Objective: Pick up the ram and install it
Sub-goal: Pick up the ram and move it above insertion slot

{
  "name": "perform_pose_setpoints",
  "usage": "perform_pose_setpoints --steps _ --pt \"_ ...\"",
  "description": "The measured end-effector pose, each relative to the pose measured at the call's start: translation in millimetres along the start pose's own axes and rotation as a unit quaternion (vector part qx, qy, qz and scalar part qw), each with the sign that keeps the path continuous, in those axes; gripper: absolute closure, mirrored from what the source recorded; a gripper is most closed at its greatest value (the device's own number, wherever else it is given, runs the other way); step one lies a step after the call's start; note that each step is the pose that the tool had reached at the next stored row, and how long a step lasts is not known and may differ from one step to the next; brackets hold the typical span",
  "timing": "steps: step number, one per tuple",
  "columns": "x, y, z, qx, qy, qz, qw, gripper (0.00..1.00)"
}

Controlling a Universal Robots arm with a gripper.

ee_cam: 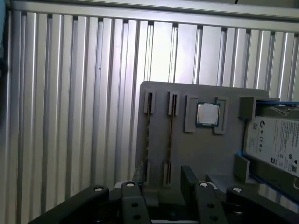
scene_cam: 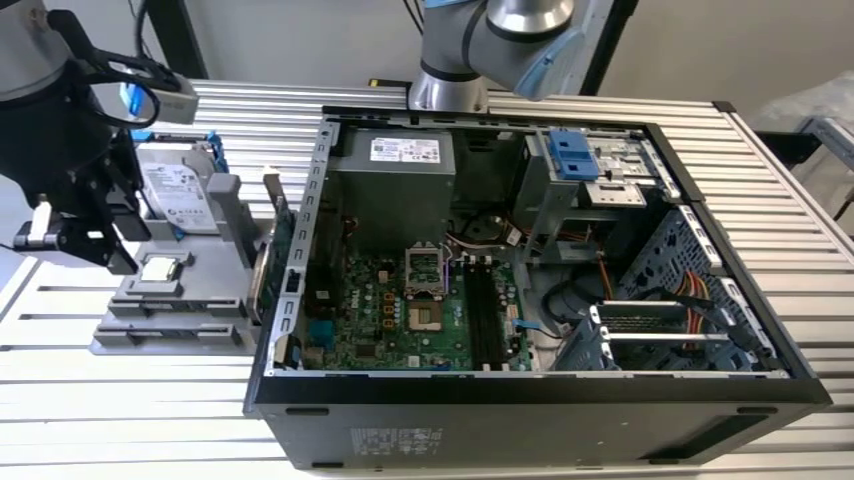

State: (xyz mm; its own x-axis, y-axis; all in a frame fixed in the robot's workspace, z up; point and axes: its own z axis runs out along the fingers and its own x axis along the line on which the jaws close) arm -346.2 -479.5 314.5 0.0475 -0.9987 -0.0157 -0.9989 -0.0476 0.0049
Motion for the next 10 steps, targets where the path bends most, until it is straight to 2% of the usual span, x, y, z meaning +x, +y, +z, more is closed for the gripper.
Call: perform_pose_setpoints --steps 4,10 --pt "0.0 0.0 5.1 0.0003 -0.0001 0.016 0.9999 0.0" --pt "-0.1 -0.1 12.1 0.0004 -0.0001 0.017 0.9999 0.0"
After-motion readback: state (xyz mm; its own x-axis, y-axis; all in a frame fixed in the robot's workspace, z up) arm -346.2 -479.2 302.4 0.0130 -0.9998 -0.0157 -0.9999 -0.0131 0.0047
